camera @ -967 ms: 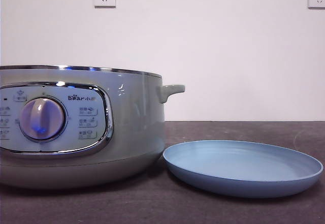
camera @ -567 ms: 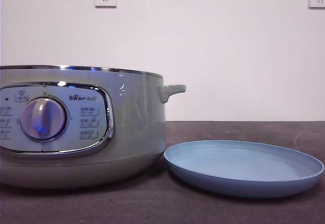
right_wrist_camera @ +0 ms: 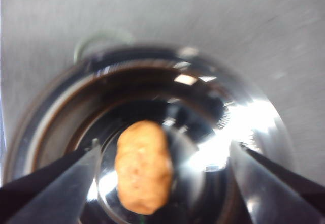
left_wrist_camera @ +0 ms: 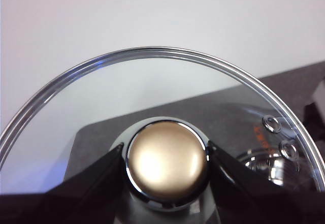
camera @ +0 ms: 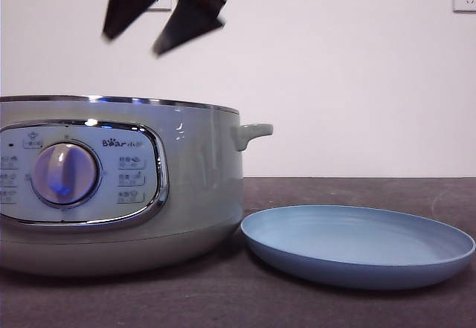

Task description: Take the potato out from the steamer,put the potato on the plate,close the lid

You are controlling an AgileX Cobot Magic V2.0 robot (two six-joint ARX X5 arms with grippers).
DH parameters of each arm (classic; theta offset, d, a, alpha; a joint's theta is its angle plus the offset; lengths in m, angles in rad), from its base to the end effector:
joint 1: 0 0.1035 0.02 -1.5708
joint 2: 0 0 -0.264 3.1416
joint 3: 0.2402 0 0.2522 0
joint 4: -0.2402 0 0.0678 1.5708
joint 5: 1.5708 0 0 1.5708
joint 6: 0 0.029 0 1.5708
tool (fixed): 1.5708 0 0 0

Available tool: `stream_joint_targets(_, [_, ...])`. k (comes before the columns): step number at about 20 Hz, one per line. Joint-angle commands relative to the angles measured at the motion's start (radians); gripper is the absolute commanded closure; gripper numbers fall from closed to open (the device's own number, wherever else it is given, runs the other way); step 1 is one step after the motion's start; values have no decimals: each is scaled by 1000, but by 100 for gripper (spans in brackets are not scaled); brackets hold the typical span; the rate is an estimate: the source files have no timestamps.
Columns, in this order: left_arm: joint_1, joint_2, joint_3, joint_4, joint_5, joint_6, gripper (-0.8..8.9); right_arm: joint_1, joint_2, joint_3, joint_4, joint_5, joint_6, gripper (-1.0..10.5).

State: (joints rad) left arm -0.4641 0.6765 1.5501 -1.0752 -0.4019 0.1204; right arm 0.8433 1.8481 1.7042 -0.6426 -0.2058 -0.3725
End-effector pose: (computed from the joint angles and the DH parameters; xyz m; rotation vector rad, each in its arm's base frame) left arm 0.0212 0.0021 0.4762 0.2046 0.1792 -0.0730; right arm 0.2691 0.3111 0.3136 -0.5785 0.5913 1.1349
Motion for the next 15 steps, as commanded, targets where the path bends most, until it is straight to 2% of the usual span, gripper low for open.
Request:
stream_joint_targets(1, [1,-9,11,37,-11,4,822,13,57,3,11,3,-31,500])
stream_joint_targets(13, [1,-9,11,-5,-10,-20,822,20,232,3,36,-2,-48,506])
stream_joint_targets(15, [1,-9,11,-5,-10,-21,822,20,240,3,38,-1,-48,559])
